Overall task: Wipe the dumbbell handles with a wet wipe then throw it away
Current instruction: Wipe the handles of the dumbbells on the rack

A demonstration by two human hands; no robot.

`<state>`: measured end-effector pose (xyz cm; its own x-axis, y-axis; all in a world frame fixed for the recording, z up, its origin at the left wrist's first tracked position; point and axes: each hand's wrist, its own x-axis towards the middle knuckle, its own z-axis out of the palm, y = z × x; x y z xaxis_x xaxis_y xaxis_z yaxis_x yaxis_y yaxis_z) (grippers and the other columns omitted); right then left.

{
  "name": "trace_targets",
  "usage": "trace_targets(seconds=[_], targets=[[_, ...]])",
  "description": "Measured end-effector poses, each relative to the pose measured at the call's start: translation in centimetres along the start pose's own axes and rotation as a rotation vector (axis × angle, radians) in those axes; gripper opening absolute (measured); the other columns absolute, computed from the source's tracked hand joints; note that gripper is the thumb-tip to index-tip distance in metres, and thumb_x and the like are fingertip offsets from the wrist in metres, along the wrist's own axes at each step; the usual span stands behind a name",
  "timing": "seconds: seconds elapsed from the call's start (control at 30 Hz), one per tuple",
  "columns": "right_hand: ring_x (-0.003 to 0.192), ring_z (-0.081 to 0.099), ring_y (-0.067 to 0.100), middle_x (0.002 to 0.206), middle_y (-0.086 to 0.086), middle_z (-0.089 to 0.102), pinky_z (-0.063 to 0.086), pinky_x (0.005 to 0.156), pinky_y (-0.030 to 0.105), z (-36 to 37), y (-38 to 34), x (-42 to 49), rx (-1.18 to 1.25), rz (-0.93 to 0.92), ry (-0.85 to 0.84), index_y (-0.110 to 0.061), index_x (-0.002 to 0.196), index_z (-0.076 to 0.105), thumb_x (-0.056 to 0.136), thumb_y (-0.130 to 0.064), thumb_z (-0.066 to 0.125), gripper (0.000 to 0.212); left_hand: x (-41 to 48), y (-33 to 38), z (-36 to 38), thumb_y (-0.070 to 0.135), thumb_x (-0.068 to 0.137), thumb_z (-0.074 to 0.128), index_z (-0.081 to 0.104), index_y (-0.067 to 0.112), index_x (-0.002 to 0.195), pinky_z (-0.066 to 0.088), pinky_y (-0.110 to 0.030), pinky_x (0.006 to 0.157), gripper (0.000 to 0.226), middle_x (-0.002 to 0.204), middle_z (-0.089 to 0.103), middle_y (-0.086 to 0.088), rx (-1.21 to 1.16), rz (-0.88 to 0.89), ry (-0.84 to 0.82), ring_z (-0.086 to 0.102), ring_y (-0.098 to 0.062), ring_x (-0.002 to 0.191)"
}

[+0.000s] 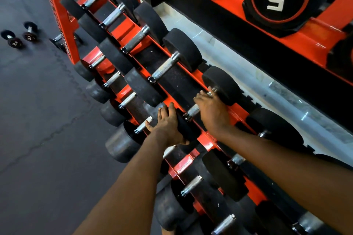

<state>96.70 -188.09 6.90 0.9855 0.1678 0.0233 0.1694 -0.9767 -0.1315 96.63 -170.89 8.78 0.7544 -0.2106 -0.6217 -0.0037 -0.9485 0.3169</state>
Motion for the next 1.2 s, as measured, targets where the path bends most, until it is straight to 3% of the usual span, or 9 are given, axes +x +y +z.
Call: trace_targets(seconds=[0.1, 0.27, 0.4, 0.5, 0.7, 0.77, 0.93, 1.1, 1.2], targets=[[0.138, 0.043, 0.023, 0.142, 0.014, 0.053, 0.007, 0.121, 0.035, 0.2, -1.0, -0.3, -0.016, -0.310, -0.220, -0.003, 0.134, 0.056, 0.091, 0.001, 0.047, 0.045, 0.0, 0.1, 0.2, 0.043, 0.062, 0.094, -0.020, 0.020, 0.157, 0.000, -0.077, 0.112, 0.150, 0.168, -0.014, -0.005, 0.001, -0.006, 0.012, -0.013, -0.022, 0.156], [0.120, 0.055, 0.023, 0.115, 0.007, 0.067, 0.009, 0.123, 0.039, -1.7, -0.6, 1.7, -0.241, -0.050, -0.155, -0.014, 0.114, 0.063, 0.092, -0.010, 0.050, 0.026, -0.3, 0.2, -0.1, 0.043, 0.065, 0.093, -0.022, 0.020, 0.157, -0.002, -0.075, 0.112, 0.149, 0.168, -0.016, -0.008, 0.001, -0.010, 0.000, -0.014, -0.024, 0.155], [0.126, 0.050, 0.022, 0.126, 0.007, 0.061, 0.009, 0.123, 0.039, 0.3, -2.1, 0.8, -0.262, -0.346, -0.311, -0.011, 0.126, 0.056, 0.092, -0.015, 0.041, 0.037, -0.3, 0.4, -0.1, 0.043, 0.066, 0.092, -0.022, 0.020, 0.157, -0.001, -0.074, 0.114, 0.148, 0.168, -0.017, -0.008, 0.001, -0.010, -0.005, -0.012, -0.024, 0.156], [0.141, 0.037, 0.029, 0.142, 0.016, 0.052, 0.014, 0.123, 0.042, -0.1, 1.1, 1.3, -0.331, -0.119, -0.091, -0.007, 0.133, 0.054, 0.091, -0.015, 0.050, 0.042, 0.0, 0.1, 0.0, 0.045, 0.065, 0.092, -0.022, 0.020, 0.157, -0.002, -0.076, 0.113, 0.149, 0.168, -0.014, -0.005, 0.005, 0.005, 0.001, -0.014, -0.023, 0.155], [0.151, 0.001, 0.035, 0.160, 0.027, 0.005, -0.007, 0.121, 0.044, 0.2, 0.9, -2.0, -0.611, -0.039, -0.167, 0.006, 0.153, 0.000, 0.099, -0.021, 0.030, 0.067, -0.2, 0.1, 0.0, 0.042, 0.066, 0.092, -0.022, 0.020, 0.157, -0.002, -0.076, 0.114, 0.147, 0.168, -0.017, -0.007, -0.018, 0.016, -0.003, -0.013, -0.026, 0.155], [0.150, 0.002, 0.036, 0.160, 0.027, 0.007, -0.006, 0.121, 0.043, -0.2, 1.8, -1.1, -0.666, -0.082, -0.172, 0.006, 0.153, 0.004, 0.099, -0.026, 0.035, 0.070, -0.1, -0.1, 0.0, 0.041, 0.066, 0.092, -0.021, 0.020, 0.157, -0.002, -0.076, 0.114, 0.147, 0.168, -0.018, -0.007, -0.019, 0.020, -0.001, -0.013, -0.026, 0.155], [0.133, 0.043, 0.032, 0.129, 0.017, 0.057, -0.006, 0.121, 0.045, -1.6, 1.1, 3.2, -0.703, -0.160, -0.327, -0.004, 0.129, 0.053, 0.091, -0.035, 0.052, 0.049, 0.0, -0.1, -0.3, 0.041, 0.067, 0.092, -0.021, 0.020, 0.157, -0.003, -0.075, 0.114, 0.147, 0.168, -0.018, -0.007, -0.023, 0.014, -0.013, -0.014, -0.026, 0.155], [0.148, 0.019, 0.035, 0.156, 0.023, 0.028, 0.003, 0.122, 0.042, -1.5, 0.2, 0.4, -0.685, -0.007, -0.277, 0.005, 0.151, 0.020, 0.102, -0.023, 0.030, 0.058, 0.1, -0.6, 0.1, 0.042, 0.064, 0.093, -0.019, 0.021, 0.158, 0.001, -0.075, 0.115, 0.148, 0.168, -0.016, -0.006, -0.034, 0.005, 0.022, -0.013, -0.022, 0.155], [0.148, 0.020, 0.034, 0.156, 0.025, 0.026, 0.005, 0.122, 0.042, -1.4, 0.6, 0.3, -0.756, -0.046, -0.282, 0.009, 0.150, 0.018, 0.102, -0.020, 0.031, 0.058, 0.1, -0.4, 0.2, 0.042, 0.065, 0.093, -0.019, 0.022, 0.157, 0.000, -0.074, 0.115, 0.147, 0.167, -0.016, -0.006, -0.046, 0.023, 0.007, -0.013, -0.022, 0.155]])
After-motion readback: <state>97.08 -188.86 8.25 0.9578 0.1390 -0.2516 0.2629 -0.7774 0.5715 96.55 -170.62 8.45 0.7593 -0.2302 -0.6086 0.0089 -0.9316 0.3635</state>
